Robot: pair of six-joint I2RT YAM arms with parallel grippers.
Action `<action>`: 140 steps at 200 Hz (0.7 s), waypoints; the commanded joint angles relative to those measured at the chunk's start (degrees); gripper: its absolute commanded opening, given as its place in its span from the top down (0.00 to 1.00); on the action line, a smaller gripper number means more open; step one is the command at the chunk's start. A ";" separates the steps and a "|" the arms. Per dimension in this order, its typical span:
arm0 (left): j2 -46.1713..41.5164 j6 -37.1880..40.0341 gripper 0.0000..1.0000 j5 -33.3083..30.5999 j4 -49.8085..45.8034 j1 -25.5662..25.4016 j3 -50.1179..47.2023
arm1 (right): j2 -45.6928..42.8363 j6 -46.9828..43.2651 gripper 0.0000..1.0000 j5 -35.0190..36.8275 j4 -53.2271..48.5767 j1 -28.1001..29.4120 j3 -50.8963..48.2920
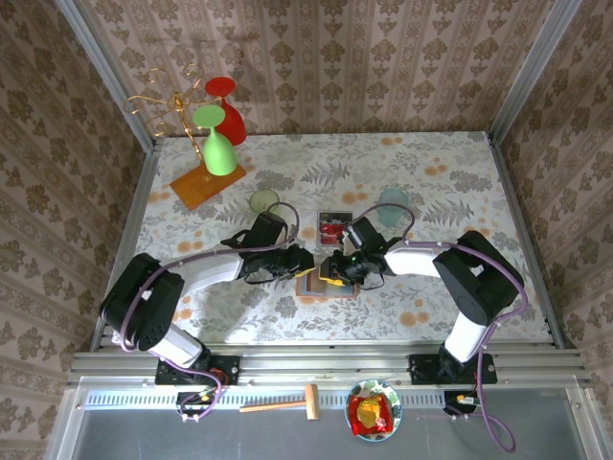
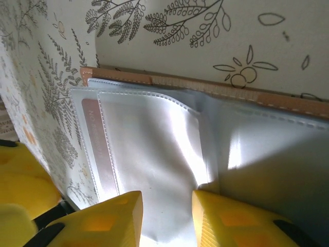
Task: Take the credit cards out of the card holder
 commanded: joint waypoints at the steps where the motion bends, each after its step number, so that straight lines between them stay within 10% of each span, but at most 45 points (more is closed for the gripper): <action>1: 1.37 -1.33 0.74 0.78 0.44 -0.28 0.97 | -0.53 1.50 0.66 -0.41 1.42 -0.49 -1.43; 140: 5.63 -0.80 0.71 0.50 0.48 -0.55 0.47 | -0.30 1.94 0.66 -1.21 2.52 -1.31 -2.24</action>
